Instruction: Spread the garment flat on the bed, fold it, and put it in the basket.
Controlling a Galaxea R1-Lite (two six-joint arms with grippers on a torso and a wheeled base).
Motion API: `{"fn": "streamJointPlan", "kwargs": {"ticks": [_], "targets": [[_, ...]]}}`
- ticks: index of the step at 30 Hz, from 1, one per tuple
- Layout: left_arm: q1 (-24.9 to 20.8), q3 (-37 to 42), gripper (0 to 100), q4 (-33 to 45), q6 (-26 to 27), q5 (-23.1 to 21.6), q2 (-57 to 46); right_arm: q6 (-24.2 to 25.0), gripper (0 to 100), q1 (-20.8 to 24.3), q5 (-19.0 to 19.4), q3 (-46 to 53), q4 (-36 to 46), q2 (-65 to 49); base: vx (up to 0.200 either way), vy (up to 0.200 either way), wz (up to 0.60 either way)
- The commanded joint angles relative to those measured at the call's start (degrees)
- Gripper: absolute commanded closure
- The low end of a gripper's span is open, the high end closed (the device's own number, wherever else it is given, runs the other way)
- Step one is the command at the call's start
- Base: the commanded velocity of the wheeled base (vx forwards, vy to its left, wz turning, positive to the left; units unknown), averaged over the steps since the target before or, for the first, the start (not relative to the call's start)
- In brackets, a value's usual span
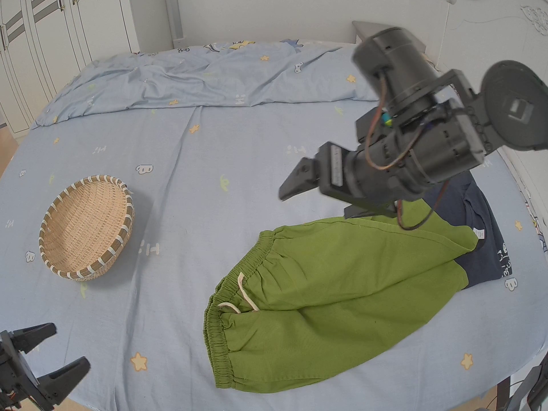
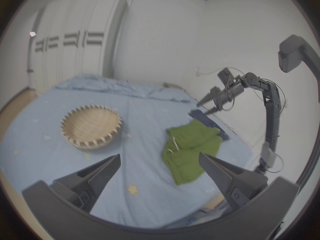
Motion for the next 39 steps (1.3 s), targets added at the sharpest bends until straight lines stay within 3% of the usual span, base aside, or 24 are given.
{"fn": "streamJointPlan", "kwargs": {"ticks": [1,6,10,15,21,27,39], "targets": [[-13.64,1.4,0,-5.94,-3.86,-14.32,35.43,-0.09,0,-15.55,13.58,31.25,-17.21,-23.11,0.0,0.0,0.0],[-16.37,5.53,0,-21.94,-3.86,-14.23,52.65,-1.05,0,-17.57,13.76,44.61,-27.66,-28.91,0.0,0.0,0.0],[-18.47,7.72,0,-32.84,-4.12,-14.32,63.46,-4.22,0,-19.06,13.94,48.3,-28.37,-30.93,0.0,0.0,0.0],[-22.69,10.98,0,-44.0,-5.53,-14.23,73.48,-4.57,0,-19.85,13.76,49.97,-28.72,-30.93,0.0,0.0,0.0],[-22.69,14.23,0,-56.66,-7.2,-13.79,81.48,-4.57,0,-20.99,13.94,49.88,-28.63,-31.02,0.0,0.0,0.0],[-22.61,15.11,0,-61.75,-11.33,-13.7,82.71,-4.48,0,-20.64,13.94,49.88,-28.63,-31.28,0.0,0.0,0.0],[-23.13,14.23,0,-65.8,-13.27,-13.97,82.8,-4.31,0,-21.08,13.94,49.7,-28.81,-31.37,0.0,0.0,0.0]]}}
